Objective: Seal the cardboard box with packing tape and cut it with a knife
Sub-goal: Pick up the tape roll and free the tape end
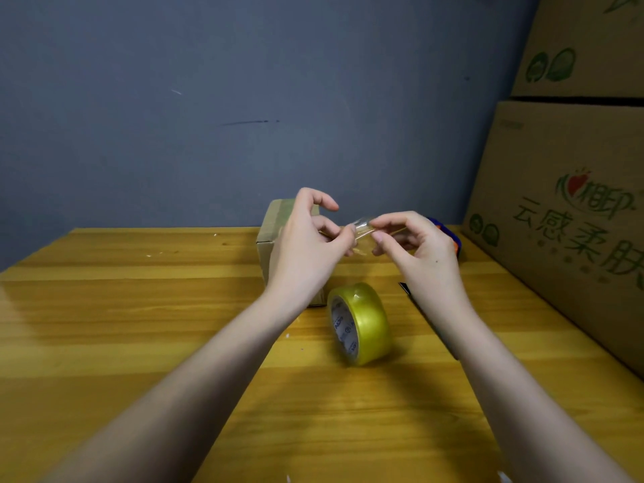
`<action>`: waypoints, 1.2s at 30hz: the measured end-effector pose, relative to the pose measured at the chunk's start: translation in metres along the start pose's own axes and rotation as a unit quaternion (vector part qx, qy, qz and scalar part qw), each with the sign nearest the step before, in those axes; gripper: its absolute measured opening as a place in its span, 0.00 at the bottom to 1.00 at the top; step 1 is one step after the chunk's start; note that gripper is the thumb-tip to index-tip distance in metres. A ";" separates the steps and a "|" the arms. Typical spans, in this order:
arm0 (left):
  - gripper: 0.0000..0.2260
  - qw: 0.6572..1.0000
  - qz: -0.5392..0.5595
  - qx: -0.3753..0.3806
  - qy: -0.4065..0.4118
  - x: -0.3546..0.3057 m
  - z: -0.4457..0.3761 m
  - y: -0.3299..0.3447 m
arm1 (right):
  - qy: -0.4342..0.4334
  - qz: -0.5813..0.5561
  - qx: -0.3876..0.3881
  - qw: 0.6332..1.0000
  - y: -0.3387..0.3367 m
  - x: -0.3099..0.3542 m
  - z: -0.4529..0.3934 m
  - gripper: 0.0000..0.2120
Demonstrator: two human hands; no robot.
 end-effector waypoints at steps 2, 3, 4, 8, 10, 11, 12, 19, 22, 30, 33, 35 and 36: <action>0.12 1.000 0.002 -0.004 0.004 0.000 0.001 0.000 | -0.004 0.006 0.000 1.000 0.000 0.001 0.000 0.06; 0.12 1.000 0.002 -0.007 0.005 0.000 0.001 -0.001 | -0.005 0.008 0.002 1.000 0.001 0.001 0.000 0.06; 0.12 1.000 0.002 -0.011 0.006 0.001 0.001 -0.001 | -0.005 0.008 0.004 1.000 0.002 0.001 0.000 0.06; 0.12 1.000 -0.005 -0.025 0.006 0.004 0.002 -0.002 | 0.010 0.003 0.019 1.000 0.002 -0.001 -0.001 0.05; 0.11 0.999 -0.016 -0.029 0.009 0.004 0.002 -0.002 | 0.005 0.014 0.033 0.999 0.004 0.000 -0.003 0.04; 0.11 0.999 -0.022 -0.031 0.011 0.004 0.002 -0.002 | 0.001 0.023 0.035 0.999 0.004 0.000 -0.003 0.04; 0.11 0.999 -0.028 -0.032 0.013 0.003 0.001 -0.002 | -0.003 0.032 0.035 0.999 0.004 0.001 -0.004 0.04; 0.12 0.998 -0.049 -0.042 0.012 0.004 0.003 -0.002 | -0.014 0.081 0.012 0.997 0.008 0.000 0.000 0.03; 0.11 0.998 -0.053 -0.046 0.007 0.004 0.004 -0.002 | -0.019 0.090 -0.005 0.996 0.010 0.003 0.002 0.03; 0.11 0.997 -0.050 -0.052 -0.013 0.008 0.003 -0.001 | -0.016 0.073 -0.038 0.996 0.009 0.001 0.005 0.03; 0.11 0.997 -0.054 -0.046 -0.021 0.009 0.002 -0.001 | -0.046 0.112 -0.046 0.992 0.006 0.002 0.006 0.03; 0.12 0.997 -0.054 -0.046 -0.027 0.010 0.001 -0.001 | -0.068 0.131 -0.049 0.988 0.005 0.004 0.007 0.04; 0.12 0.997 -0.055 -0.045 -0.031 0.011 0.001 -0.001 | -0.083 0.147 -0.051 0.984 0.005 0.007 0.007 0.04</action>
Point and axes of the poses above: each hand's wrist, its own z-axis away from the middle knuckle, its own y-axis out of the palm, x = y × z, the point moved 8 cm from there along -z, towards the middle knuckle, and after that the axes turned 14 degrees about -z, right-handed, at the moved point
